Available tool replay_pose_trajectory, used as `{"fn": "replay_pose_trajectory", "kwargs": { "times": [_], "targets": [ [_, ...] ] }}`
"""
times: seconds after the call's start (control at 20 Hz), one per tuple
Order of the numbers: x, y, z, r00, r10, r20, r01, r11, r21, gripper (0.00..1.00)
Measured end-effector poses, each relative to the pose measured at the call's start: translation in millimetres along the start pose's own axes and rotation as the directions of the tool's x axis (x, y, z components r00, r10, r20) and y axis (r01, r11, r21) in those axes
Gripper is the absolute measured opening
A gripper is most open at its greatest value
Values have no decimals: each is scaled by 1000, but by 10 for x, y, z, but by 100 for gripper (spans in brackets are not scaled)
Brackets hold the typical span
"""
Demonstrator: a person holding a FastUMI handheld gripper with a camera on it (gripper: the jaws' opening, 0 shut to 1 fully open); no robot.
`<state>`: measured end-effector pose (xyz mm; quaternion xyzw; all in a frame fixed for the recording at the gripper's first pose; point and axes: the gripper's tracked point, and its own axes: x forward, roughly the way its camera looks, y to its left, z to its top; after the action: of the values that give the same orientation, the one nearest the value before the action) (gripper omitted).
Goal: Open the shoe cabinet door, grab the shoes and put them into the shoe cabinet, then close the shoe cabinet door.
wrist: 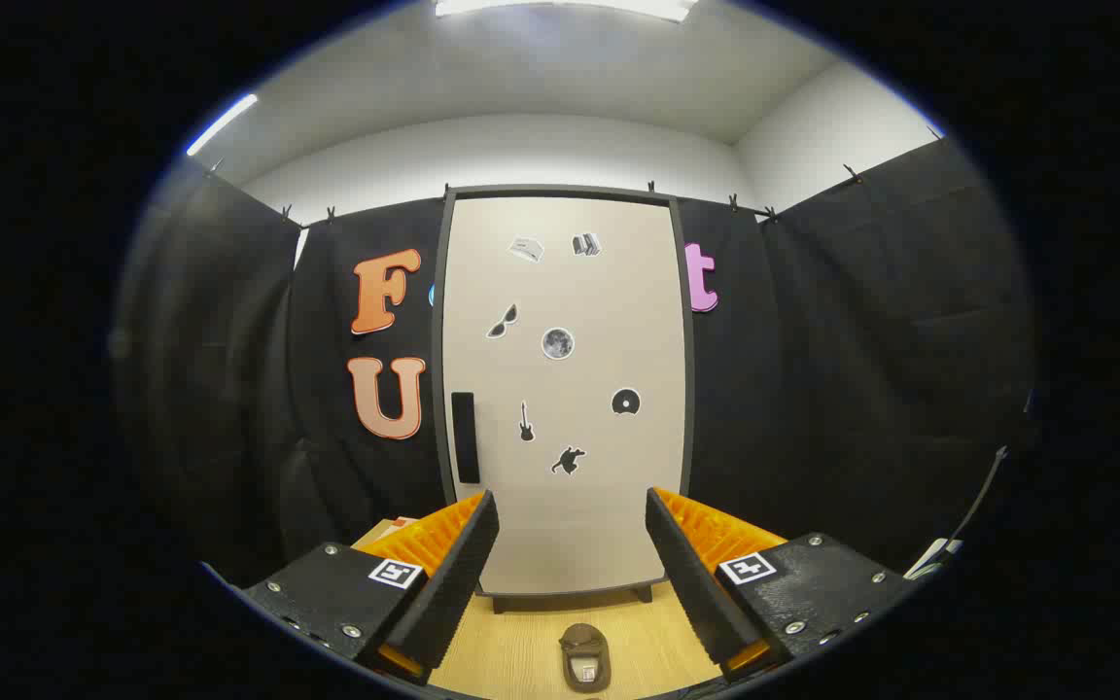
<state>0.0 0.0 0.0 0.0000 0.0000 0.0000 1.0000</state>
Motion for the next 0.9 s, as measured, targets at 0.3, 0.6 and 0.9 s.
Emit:
{"fn": "replay_pose_trajectory", "kwargs": {
  "times": [0.3, 0.6, 0.9],
  "targets": [
    [18, 25, 1, 1000, 8, 1, -8, 1000, 7, 95],
    [11, 9, 2, 1000, 7, 6, -7, 1000, 10, 95],
    [36, 18, -29, 1000, 8, -5, -8, 1000, 4, 95]
  ]
}}
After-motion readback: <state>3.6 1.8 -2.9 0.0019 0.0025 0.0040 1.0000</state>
